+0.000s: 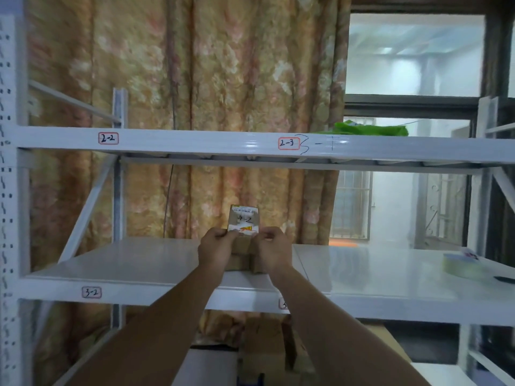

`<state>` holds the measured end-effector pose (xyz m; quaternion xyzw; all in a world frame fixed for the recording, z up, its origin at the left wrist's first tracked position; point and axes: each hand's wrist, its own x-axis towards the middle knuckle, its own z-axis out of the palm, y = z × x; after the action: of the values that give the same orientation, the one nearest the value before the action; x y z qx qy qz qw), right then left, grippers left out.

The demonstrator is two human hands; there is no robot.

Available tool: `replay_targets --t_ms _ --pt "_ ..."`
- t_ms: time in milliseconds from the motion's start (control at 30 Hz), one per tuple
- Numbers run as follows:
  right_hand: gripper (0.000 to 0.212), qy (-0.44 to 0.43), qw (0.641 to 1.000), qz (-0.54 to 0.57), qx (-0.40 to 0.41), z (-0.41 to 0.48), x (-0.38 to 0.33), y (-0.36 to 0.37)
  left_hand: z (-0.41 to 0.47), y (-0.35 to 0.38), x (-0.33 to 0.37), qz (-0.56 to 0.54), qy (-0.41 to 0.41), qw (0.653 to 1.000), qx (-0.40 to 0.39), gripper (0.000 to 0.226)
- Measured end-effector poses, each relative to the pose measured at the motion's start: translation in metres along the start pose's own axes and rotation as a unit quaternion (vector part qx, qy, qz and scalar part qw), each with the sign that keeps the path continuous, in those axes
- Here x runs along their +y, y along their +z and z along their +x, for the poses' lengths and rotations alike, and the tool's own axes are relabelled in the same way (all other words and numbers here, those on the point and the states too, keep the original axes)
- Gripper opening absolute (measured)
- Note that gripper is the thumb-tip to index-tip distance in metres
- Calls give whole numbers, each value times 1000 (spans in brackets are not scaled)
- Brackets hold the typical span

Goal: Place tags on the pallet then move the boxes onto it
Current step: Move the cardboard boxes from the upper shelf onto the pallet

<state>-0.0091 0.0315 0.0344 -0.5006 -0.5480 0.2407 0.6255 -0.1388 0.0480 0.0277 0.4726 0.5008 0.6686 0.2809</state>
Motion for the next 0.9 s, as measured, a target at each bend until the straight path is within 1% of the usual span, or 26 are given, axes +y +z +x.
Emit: replay_targets --t_ms 100,167,233,333,400,467,533,600,733,800,833,900 --pt "18 22 999 33 -1 -19 -6 -20 -31 1 8 -37 -9 999 -14 14" --pt "26 21 999 24 -2 -33 -6 -36 -54 0 11 -40 -9 999 -28 9" --pt "28 12 1000 -9 6 -50 -4 -53 -78 -1 14 -46 -11 998 -42 13" --pt "28 19 999 -25 32 -77 -2 -82 -114 -1 17 -41 -24 996 -72 19" --pt "26 27 998 -42 39 -95 -4 -99 -140 -2 20 -38 -44 993 -101 24" --pt "25 28 997 -61 41 -113 -3 -114 -161 -4 16 -44 -63 990 -114 27" --pt "23 33 995 -79 43 -133 -3 -130 -182 -6 9 -60 -78 988 -122 21" --pt "22 38 994 -93 38 -153 1 -147 -206 -8 8 -63 -85 988 -112 5" --pt "20 59 992 -113 18 -185 9 -182 -244 -6 4 -67 -118 985 -106 9" --pt "12 78 989 -127 13 -190 20 -199 -262 -2 4 -60 -136 981 -125 9" --pt "4 89 987 -130 7 -192 28 -206 -269 1 4 -50 -145 979 -136 9" --pt "14 109 985 -132 -3 -183 62 -220 -282 8 3 -20 -151 977 -146 10"
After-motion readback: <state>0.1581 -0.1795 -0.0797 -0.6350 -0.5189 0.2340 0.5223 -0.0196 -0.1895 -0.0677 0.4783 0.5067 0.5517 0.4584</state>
